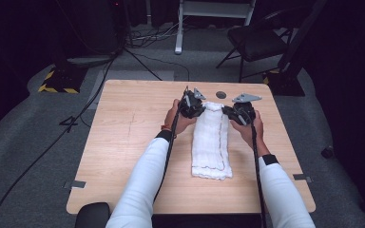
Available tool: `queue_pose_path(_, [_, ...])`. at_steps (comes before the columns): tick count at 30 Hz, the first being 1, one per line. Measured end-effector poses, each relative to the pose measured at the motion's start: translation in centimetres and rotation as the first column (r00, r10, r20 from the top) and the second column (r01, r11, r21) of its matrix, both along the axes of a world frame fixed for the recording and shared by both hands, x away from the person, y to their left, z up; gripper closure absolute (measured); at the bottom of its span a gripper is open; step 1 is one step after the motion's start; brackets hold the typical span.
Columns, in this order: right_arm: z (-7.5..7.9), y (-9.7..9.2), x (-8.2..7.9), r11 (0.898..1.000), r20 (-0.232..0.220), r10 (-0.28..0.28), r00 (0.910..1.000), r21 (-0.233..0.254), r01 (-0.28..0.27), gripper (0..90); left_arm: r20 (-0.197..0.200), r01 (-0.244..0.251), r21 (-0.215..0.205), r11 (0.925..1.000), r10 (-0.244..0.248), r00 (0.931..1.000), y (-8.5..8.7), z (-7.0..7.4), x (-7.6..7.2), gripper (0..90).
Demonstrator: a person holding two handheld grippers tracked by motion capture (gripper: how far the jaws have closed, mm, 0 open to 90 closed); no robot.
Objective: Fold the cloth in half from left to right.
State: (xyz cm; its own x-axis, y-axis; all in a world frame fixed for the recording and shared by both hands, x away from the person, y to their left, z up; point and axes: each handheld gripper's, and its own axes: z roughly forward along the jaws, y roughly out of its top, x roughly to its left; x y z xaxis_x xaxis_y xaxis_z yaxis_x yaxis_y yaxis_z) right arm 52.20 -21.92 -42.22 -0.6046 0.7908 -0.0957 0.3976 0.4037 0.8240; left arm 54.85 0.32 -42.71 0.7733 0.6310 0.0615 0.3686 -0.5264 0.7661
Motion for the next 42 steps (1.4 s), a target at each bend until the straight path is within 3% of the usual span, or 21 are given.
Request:
queue_pose_path(11, [1.1,0.1,-1.5,0.998,0.039,0.056,0.9976,-0.002,-0.056,85.1,0.038,0.074,-0.006,0.9973,-0.074,0.9966,1.3,1.0,-1.6,82.5])
queue_pose_path(15, [1.0,-0.2,-2.4,0.996,0.037,0.088,0.9954,0.011,-0.089,85.1,0.04,0.097,-0.018,0.9951,-0.097,0.9945,1.6,0.9,-2.6,82.4])
queue_pose_path(22, [0.7,-1.1,-3.9,0.989,0.029,0.141,0.9896,0.035,-0.142,85.1,0.057,0.151,-0.004,0.9886,-0.15,0.987,1.6,1.1,-4.2,82.5])
queue_pose_path(29, [0.8,-1.8,-5.6,0.98,0.028,0.185,0.9823,0.065,-0.187,85.1,0.065,0.225,-0.016,0.9743,-0.223,0.9726,2.4,1.0,-6.3,82.2])
queue_pose_path(35, [1.0,-1.9,-7.5,0.971,0.032,0.234,0.9717,0.046,-0.235,85.1,0.071,0.27,-0.019,0.9625,-0.269,0.9607,2.8,0.8,-8.1,81.5])
queue_pose_path(42, [0.7,-2.0,-9.0,0.958,0.025,0.281,0.9593,0.041,-0.282,85.1,0.054,0.287,-0.03,0.9575,-0.285,0.957,3.5,0.3,-9.3,80.1])
